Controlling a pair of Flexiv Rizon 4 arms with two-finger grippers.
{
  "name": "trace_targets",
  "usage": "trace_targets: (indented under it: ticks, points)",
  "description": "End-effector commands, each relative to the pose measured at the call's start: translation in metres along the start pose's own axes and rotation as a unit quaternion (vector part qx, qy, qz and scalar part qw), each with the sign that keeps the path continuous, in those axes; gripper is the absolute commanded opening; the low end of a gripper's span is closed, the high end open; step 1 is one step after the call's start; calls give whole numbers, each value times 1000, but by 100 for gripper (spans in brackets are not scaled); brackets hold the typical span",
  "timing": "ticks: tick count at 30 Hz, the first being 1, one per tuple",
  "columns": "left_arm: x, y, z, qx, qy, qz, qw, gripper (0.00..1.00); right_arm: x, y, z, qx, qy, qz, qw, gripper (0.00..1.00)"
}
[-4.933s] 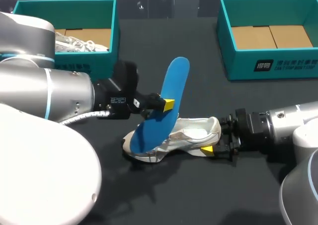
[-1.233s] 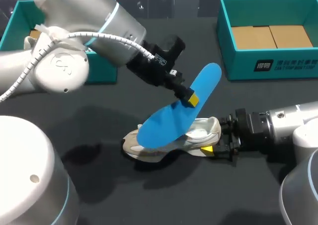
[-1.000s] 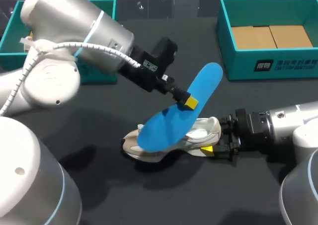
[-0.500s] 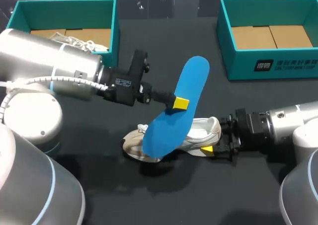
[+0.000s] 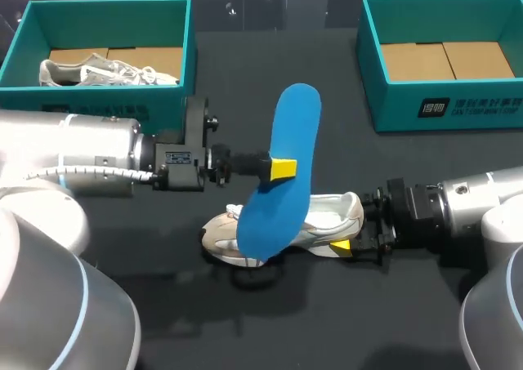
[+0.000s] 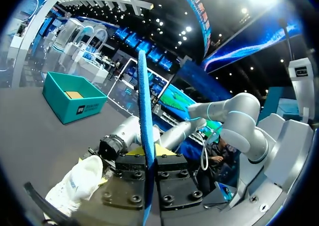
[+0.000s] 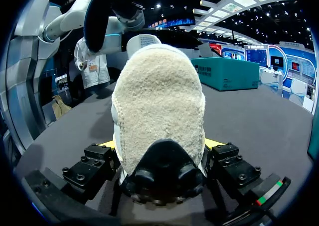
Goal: Take the shoe out of the shoebox, open the shoe tongue, remove and reinsert the insole, then place the shoe into the shoebox
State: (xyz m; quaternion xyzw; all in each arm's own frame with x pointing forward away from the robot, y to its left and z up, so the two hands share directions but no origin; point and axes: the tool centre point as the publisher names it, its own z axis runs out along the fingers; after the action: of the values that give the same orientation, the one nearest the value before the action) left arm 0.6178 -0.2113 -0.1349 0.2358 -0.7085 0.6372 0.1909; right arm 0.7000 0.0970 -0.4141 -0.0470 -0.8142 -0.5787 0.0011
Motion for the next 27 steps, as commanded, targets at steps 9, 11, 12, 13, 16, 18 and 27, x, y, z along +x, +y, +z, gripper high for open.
trace_targets:
  ticks: [9, 11, 12, 13, 16, 18, 27]
  points:
    - [18, 7, -45, 35, -15, -7, 999, 0, -2, -1, 4, 2, 0, 1, 1000, 0]
    - [19, 8, -45, 31, -16, -6, 999, 0, -2, -1, 4, 2, 0, 1, 1000, 0]
    - [19, 9, -46, 28, -17, -6, 999, 0, -2, -1, 4, 2, 0, 1, 1000, 0]
    - [18, 9, -46, 27, -19, -6, 999, 0, -2, -1, 4, 2, 0, 1, 1000, 0]
    - [16, 8, -48, 27, -19, -5, 999, 0, -2, -1, 4, 2, 0, 1, 1000, 0]
    - [16, 7, -49, 27, -15, -5, 1000, 0, -2, -1, 4, 2, 0, 1, 1000, 0]
    - [30, 11, -46, 24, 2, 29, 999, 0, -2, -1, 4, 2, 0, 1, 1000, 0]
